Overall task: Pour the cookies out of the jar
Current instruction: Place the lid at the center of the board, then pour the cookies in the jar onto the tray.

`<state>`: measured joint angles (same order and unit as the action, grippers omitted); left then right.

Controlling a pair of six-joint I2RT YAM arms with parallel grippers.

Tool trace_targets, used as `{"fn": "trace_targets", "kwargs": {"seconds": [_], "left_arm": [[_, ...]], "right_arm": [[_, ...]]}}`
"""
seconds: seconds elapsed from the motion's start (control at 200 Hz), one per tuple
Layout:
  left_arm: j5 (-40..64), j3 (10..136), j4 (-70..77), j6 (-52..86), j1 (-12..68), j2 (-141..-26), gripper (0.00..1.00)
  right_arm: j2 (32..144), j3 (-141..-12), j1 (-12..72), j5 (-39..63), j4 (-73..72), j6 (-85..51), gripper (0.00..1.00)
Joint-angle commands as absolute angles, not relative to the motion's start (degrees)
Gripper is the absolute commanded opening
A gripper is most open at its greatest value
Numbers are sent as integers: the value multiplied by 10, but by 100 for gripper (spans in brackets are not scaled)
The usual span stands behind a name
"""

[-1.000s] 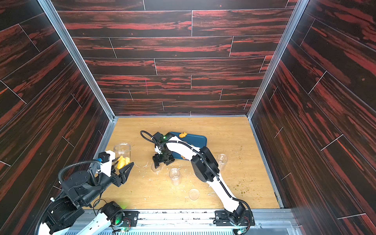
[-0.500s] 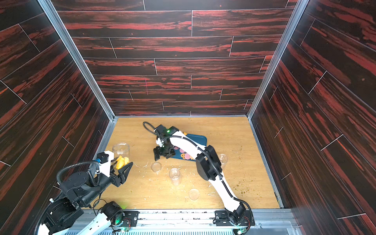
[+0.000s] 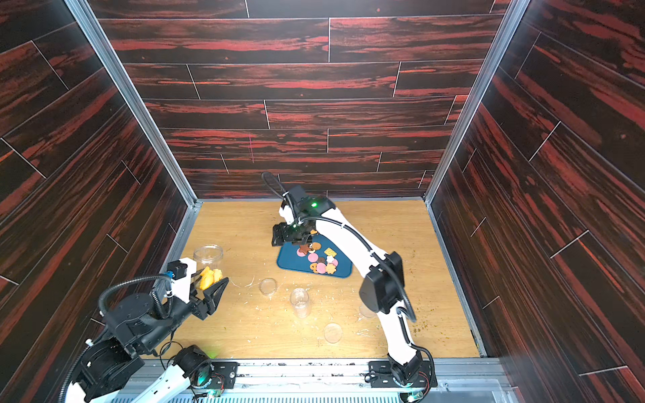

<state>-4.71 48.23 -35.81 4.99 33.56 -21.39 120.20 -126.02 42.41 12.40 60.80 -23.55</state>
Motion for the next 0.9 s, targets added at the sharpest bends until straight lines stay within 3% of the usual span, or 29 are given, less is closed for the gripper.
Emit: {"fn": "trace_targets", "kwargs": {"seconds": [0.0, 0.897], "left_arm": [[-45, 499, -335, 61, 337, -240, 54], [-54, 503, -228, 157, 337, -352, 55]], "right_arm": [[1141, -1239, 420, 94, 614, -235, 80], [841, -1026, 353, 10, 509, -188, 81]]}}
